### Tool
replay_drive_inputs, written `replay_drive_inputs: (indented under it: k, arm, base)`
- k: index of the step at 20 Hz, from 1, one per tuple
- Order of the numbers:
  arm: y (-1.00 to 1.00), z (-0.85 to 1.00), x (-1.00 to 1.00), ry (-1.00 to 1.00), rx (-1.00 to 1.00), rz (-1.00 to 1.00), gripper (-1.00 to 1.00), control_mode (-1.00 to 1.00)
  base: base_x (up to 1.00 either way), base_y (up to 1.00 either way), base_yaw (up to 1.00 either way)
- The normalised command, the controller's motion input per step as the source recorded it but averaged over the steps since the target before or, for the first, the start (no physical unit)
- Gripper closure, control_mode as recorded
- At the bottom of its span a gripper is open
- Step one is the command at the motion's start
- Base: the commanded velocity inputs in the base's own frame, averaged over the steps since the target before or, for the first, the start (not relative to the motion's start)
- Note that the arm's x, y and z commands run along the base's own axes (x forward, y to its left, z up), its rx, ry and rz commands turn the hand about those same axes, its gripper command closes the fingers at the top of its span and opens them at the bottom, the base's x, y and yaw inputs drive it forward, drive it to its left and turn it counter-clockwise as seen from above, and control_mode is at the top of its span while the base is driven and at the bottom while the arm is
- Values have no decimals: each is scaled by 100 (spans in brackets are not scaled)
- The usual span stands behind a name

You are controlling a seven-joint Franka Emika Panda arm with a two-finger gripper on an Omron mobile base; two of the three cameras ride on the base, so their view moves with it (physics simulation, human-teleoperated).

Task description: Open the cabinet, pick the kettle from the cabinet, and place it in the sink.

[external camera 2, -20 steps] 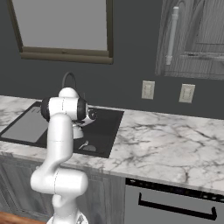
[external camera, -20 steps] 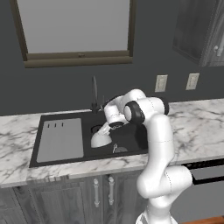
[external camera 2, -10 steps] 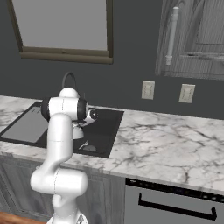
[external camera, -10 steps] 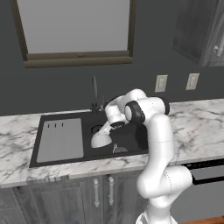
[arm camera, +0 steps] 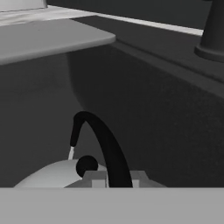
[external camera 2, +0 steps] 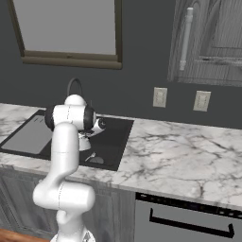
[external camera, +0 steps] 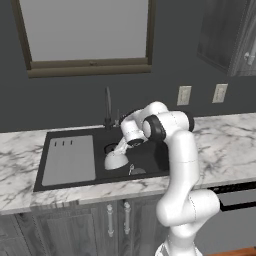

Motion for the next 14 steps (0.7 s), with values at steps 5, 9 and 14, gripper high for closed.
replay_drive_inputs:
  k: [5, 9, 14]
  arm:
    - [21, -45, -26, 0, 0, 1, 100, -100]
    - [17, -42, -31, 0, 0, 0, 100, -100]
    - [17, -42, -35, 0, 0, 0, 100, -100]
  base:
    - [0, 0, 0]
    - [0, 0, 0]
    - [0, 0, 0]
